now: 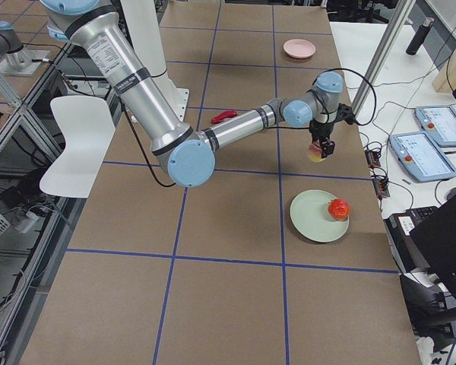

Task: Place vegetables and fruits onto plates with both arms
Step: 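Carry the peach to the green plate with right gripper while left arm moves out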

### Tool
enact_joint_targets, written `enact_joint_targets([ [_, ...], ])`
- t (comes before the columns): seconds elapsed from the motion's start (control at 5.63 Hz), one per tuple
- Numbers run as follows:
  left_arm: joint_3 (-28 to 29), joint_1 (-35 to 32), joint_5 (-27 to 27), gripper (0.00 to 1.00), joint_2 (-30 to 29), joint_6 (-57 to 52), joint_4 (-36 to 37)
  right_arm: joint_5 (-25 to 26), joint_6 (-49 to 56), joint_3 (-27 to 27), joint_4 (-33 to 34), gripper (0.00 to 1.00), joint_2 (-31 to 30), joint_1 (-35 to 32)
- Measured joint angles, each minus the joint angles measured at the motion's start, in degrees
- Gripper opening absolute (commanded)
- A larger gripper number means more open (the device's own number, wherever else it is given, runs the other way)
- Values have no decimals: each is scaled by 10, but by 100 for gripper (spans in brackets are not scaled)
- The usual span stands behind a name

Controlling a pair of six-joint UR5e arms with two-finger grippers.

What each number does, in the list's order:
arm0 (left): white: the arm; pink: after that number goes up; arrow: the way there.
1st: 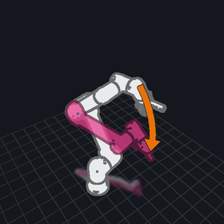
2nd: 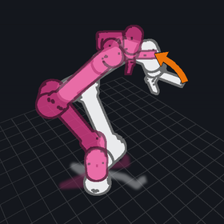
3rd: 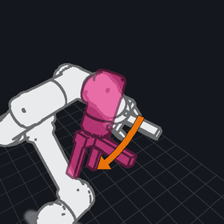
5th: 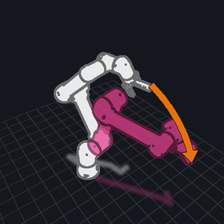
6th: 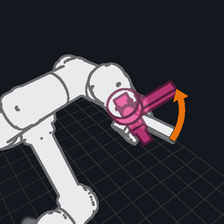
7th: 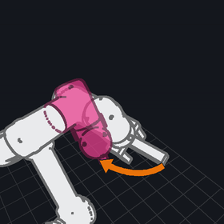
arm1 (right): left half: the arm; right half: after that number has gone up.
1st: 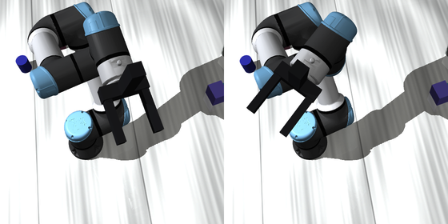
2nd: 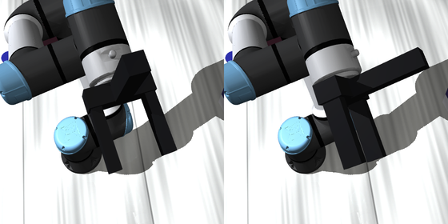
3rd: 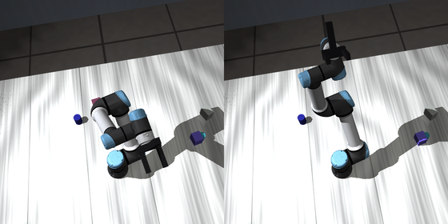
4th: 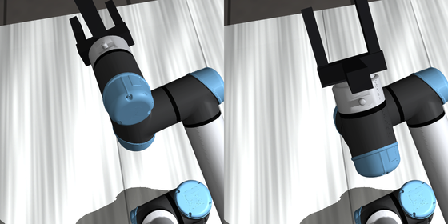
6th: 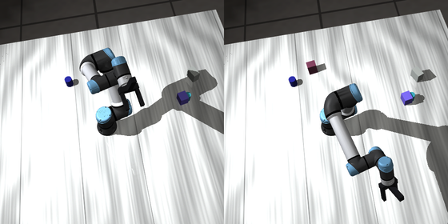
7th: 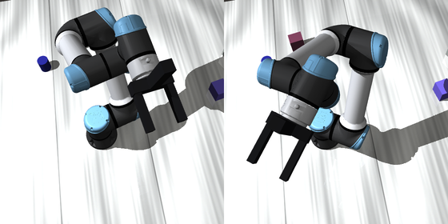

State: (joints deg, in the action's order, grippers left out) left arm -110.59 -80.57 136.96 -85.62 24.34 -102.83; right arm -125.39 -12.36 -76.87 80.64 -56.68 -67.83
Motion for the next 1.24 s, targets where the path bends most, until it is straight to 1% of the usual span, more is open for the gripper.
enact_joint_targets([
  [0.18, 2, 46, -5, 100, -45, 94, 2, -22, 67, 19, -2, 0, -20, -34],
  [0.36, 2, 100, -28, 100, -89, 181, 2, -34, 95, 51, -27, 0, -34, -51],
  [0.53, 0, 162, -74, 100, -127, 234, 2, -37, 100, 97, -83, 0, -44, -56],
  [0.71, -3, 214, -111, 100, -159, 266, 1, -38, 81, 141, -139, 5, -46, -53],
  [0.89, -6, 247, -124, 100, -190, 309, 0, -36, 48, 163, -178, 81, -48, -45],
  [1.07, -7, 298, -133, 100, -242, 384, 0, -32, 14, 178, -214, 100, -53, -35],
  [1.24, -3, 361, -160, 100, -299, 460, 1, -31, -8, 181, -235, 100, -57, -32],
])
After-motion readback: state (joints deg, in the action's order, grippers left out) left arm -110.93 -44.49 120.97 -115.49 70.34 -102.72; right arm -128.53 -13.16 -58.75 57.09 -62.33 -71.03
